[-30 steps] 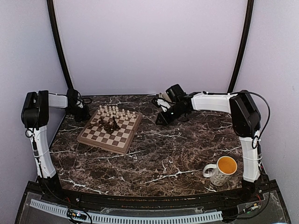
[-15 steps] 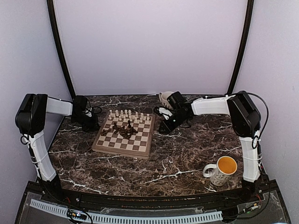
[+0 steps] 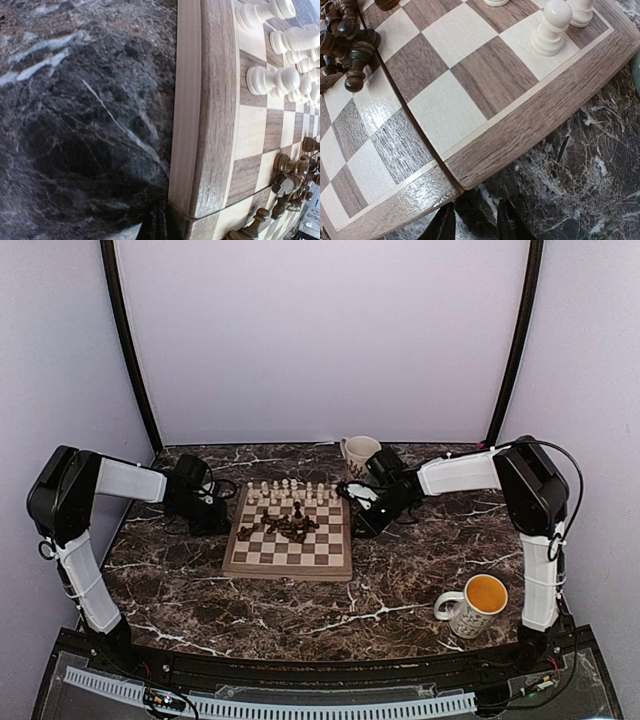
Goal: Set up the chess pieces on the board
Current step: Move the chessboard to the center of the board.
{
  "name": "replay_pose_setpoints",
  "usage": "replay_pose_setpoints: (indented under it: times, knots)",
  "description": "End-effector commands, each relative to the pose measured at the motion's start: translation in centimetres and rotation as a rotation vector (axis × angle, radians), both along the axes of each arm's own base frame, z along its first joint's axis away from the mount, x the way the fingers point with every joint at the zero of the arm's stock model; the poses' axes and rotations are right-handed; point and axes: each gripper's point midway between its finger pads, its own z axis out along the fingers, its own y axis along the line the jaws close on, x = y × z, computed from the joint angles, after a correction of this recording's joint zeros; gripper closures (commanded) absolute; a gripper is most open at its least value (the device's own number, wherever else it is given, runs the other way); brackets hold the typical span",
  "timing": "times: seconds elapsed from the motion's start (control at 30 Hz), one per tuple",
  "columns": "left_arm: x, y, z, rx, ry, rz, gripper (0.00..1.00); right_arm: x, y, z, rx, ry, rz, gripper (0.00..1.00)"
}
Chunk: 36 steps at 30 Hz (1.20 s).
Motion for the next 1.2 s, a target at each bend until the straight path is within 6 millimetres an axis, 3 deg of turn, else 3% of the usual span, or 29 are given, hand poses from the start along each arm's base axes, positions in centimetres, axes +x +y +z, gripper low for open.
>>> replay_pose_setpoints:
  times: [0.0,0.4,0.63,0.9,1.03,1.17]
  knots:
    - [-3.1,-2.4,0.8,-0.045,0.013,-0.050,1.00,-1.7,0.6,1.7,0.026,-0.027,0.069,0.71]
    - [-8.5,-6.5,0.5,-0.085,0.034,-0.126,1.00,-6.9,0.6,1.1,0.029,0.056,0.151,0.74]
    - [-11.1,-7.7,-0.3,-0.079,0.058,-0.159,1.00,-10.0,0.7,0.9,0.000,0.077,0.208,0.75]
    - [-14.0,-6.7,-0.7,-0.073,0.079,-0.105,1.00,-11.3,-1.1,0.8,-0.052,0.064,0.221,0.75]
    - [-14.4,-5.8,-0.1,-0.066,0.062,-0.070,1.00,-11.5,-2.6,0.6,-0.103,0.038,0.219,0.74]
    - [-14.2,-4.5,1.4,0.011,0.038,-0.064,1.00,-11.1,-4.1,1.8,-0.134,-0.007,0.219,0.72]
